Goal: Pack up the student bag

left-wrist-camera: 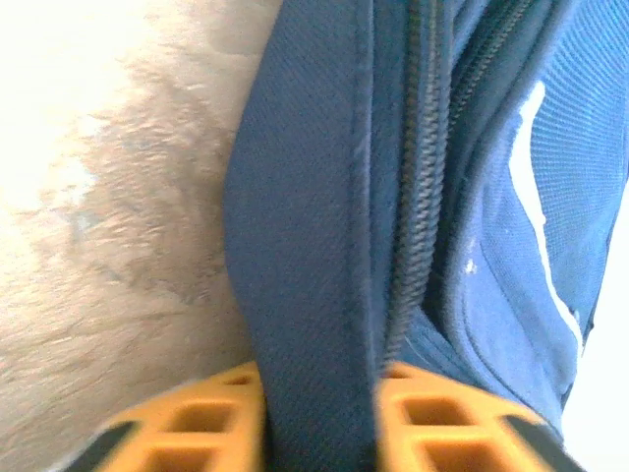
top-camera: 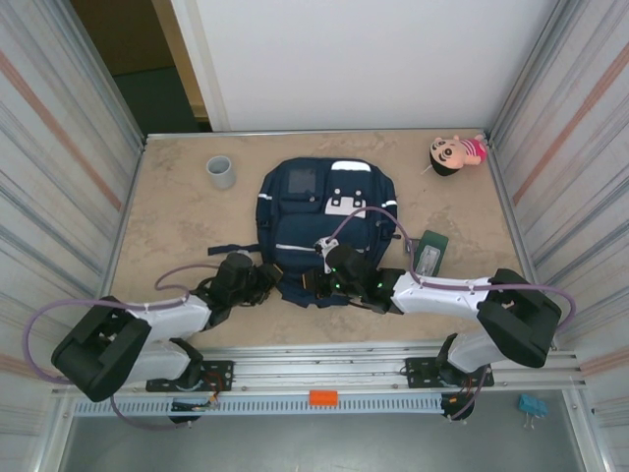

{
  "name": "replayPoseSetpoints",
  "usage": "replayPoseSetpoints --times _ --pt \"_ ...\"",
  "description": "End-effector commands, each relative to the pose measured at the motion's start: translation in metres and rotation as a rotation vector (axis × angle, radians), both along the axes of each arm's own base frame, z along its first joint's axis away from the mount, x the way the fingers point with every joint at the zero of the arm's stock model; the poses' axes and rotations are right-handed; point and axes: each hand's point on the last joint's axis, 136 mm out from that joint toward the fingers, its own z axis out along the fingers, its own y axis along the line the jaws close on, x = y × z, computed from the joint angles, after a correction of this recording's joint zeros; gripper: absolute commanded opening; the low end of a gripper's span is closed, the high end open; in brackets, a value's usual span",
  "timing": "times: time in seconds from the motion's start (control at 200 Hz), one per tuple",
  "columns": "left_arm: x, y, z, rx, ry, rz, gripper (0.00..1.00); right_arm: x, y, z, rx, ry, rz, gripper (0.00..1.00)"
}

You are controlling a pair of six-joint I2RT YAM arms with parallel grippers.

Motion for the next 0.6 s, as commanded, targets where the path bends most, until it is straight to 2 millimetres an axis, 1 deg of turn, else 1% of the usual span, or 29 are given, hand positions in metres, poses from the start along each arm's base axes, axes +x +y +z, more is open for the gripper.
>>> replayPoseSetpoints --times 0.0,0.065,0.15,0.256,0.336,0.406,0.456,0.521,0.596 --pt "0.02 -0.008 0.031 -0.061 -0.101 0.015 0.11 -0.001 -0.004 0.034 0.022 -0.087 0.014 0.0" --pt "0.02 0.004 0.027 -0.033 -0.095 0.038 0.06 0.004 -0.021 0.036 0.001 -0.097 -0.019 0.0" --pt "0.019 0.024 0.023 0.005 -0.096 0.074 0.0 0.009 -0.042 0.036 0.027 -0.088 -0.056 0.0" --pt "0.018 0.047 0.028 0.049 -0.118 0.114 0.0 0.016 -0.068 0.03 0.028 -0.064 -0.104 0.0" --pt "0.018 0.064 0.033 0.083 -0.136 0.149 0.0 0.02 -0.081 0.028 0.026 -0.055 -0.127 0.0" --pt "0.019 0.076 0.037 0.092 -0.145 0.179 0.0 0.022 -0.087 0.028 0.029 -0.054 -0.135 0.0" --pt "0.02 0.081 0.041 0.087 -0.16 0.188 0.0 0.022 -0.088 0.029 0.035 -0.056 -0.13 0.0" --pt "0.02 0.085 0.043 0.083 -0.162 0.194 0.0 0.021 -0.086 0.029 0.047 -0.056 -0.117 0.0" --pt "0.021 0.084 0.047 0.075 -0.175 0.191 0.0 0.017 -0.08 0.028 0.063 -0.05 -0.093 0.0"
